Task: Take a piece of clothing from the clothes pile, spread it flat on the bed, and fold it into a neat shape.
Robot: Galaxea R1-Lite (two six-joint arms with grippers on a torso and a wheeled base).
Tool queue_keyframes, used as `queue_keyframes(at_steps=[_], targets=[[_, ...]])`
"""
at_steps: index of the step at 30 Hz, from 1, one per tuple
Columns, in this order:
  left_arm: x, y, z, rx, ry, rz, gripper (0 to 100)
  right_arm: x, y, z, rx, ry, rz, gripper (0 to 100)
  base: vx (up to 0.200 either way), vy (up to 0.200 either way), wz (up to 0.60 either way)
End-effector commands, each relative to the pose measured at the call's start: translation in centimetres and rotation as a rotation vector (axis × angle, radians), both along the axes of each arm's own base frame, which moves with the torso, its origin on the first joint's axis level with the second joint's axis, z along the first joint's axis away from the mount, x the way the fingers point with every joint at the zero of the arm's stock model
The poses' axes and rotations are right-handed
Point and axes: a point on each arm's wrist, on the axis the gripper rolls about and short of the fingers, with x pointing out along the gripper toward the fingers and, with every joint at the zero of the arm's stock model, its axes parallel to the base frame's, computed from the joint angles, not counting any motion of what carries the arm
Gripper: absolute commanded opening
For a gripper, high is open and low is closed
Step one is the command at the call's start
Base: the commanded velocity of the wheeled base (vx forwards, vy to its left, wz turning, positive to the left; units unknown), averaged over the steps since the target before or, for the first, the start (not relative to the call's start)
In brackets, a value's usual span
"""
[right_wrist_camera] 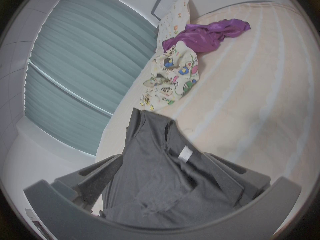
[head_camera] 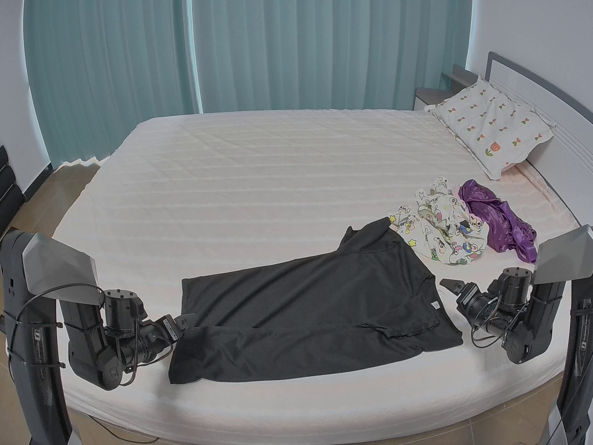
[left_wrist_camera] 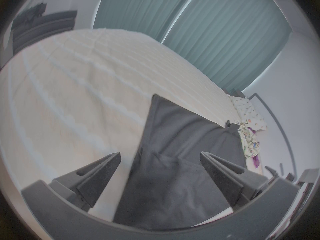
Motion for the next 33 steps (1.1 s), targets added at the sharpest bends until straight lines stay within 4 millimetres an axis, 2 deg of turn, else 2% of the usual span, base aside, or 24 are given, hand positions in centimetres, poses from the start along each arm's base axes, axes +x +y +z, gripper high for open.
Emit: queue_keyframes(at_steps=[1,7,11,19,33], targets=[[-2.1,-0.9,0.9,-0.077,0.049,0.011,100,-0.5,2.9,0.8,-0.009,0.047,0.066,100,0.0,0.0,0.0],[-2.2,-0.9,1.0,-0.112,0.057,0.032,100,0.0,4.5,0.0,-0.038,0.144,0.015,100,0.0,0.0,0.0],[-2.3,-0.9,0.7,-0.13,0.073,0.042,100,0.0,4.5,-0.1,0.023,0.165,-0.027,100,0.0,0.0,0.0],[-2.2,-0.9,0.6,-0.148,0.08,0.052,100,-0.1,5.0,-1.5,0.014,0.204,-0.021,100,0.0,0.0,0.0],[-2.2,-0.9,0.4,-0.148,0.087,0.051,100,-1.0,5.2,-1.2,-0.01,0.23,-0.028,100,0.0,0.0,0.0]])
